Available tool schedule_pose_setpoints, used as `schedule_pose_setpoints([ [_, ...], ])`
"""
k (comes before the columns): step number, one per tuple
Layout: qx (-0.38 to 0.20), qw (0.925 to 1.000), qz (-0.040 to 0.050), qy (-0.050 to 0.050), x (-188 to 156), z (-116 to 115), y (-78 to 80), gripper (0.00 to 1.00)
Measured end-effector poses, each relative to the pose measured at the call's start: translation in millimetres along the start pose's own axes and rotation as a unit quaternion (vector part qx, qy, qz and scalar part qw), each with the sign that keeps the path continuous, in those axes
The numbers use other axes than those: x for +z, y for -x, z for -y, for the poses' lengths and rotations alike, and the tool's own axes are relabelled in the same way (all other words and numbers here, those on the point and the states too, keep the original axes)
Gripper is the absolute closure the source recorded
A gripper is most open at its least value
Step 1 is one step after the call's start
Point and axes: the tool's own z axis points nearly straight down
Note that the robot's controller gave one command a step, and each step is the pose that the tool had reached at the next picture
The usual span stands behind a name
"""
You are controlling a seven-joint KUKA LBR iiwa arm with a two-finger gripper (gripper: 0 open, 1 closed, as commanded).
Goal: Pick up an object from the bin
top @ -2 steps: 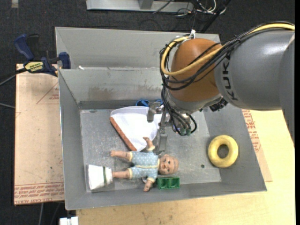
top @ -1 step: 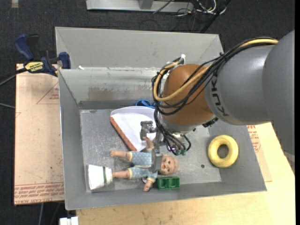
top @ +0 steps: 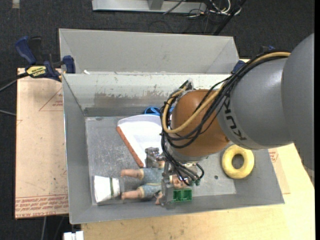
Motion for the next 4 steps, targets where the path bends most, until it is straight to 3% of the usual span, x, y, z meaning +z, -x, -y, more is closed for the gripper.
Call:
schedule_pose_setpoints([
  [1,0.129,0.9916,0.0039,0.001,-0.9,0.3,9.6,0.00],
  [2,0.138,0.9905,0.0023,0.000,22.5,-8.8,8.6,0.00],
  [3,0.227,0.9739,0.0076,0.002,47.1,-9.7,2.4,1.00],
  [4,0.234,0.9721,0.0084,0.003,50.0,-10.0,1.7,1.00],
])
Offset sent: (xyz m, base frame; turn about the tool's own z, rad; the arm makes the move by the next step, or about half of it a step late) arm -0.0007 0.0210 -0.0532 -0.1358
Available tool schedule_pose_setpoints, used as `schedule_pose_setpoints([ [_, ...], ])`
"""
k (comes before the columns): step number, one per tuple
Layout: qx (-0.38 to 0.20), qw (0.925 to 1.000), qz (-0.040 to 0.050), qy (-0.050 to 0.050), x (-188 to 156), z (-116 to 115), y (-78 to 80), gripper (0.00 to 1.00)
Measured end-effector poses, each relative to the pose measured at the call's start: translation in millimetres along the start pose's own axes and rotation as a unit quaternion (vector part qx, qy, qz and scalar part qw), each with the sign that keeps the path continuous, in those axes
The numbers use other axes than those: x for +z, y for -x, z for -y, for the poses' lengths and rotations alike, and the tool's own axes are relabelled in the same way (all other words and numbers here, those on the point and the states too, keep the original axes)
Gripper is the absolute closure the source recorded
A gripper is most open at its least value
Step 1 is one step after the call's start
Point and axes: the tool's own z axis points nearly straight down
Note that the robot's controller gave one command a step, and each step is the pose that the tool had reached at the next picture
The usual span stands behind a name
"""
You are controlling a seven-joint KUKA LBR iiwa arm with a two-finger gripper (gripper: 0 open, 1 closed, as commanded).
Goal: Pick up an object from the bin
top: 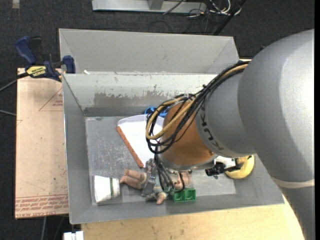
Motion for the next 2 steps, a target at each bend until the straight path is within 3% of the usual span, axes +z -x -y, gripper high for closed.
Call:
schedule_pose_setpoints([
  [2,-0.002,1.0000,-0.0002,0.000,-5.1,0.0,-0.1,1.00],
])
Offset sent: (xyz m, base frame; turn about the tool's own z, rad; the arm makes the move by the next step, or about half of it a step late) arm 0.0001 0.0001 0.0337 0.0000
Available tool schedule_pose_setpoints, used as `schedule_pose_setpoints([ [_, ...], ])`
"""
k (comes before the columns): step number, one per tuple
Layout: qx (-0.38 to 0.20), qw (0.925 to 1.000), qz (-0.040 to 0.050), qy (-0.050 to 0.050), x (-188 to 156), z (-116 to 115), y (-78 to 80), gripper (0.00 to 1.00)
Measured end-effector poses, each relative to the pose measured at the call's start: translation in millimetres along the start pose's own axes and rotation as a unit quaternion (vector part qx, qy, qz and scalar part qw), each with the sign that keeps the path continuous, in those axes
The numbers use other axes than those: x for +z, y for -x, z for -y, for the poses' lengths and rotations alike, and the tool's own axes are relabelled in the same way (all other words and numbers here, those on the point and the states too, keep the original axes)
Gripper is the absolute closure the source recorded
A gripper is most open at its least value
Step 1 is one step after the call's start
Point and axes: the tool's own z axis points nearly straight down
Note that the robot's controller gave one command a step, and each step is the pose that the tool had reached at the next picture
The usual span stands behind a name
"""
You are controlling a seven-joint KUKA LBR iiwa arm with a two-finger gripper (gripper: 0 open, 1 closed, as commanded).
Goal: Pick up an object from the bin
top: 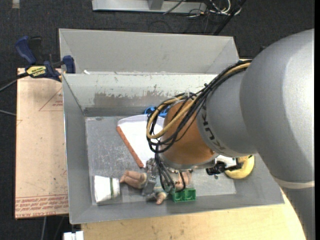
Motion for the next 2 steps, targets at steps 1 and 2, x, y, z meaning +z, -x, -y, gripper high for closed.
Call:
schedule_pose_setpoints([
  [1,0.000,1.0000,0.0005,0.000,-11.4,0.0,0.1,1.00],
  [2,0.000,1.0000,0.0002,0.000,-22.0,0.1,0.2,1.00],
])
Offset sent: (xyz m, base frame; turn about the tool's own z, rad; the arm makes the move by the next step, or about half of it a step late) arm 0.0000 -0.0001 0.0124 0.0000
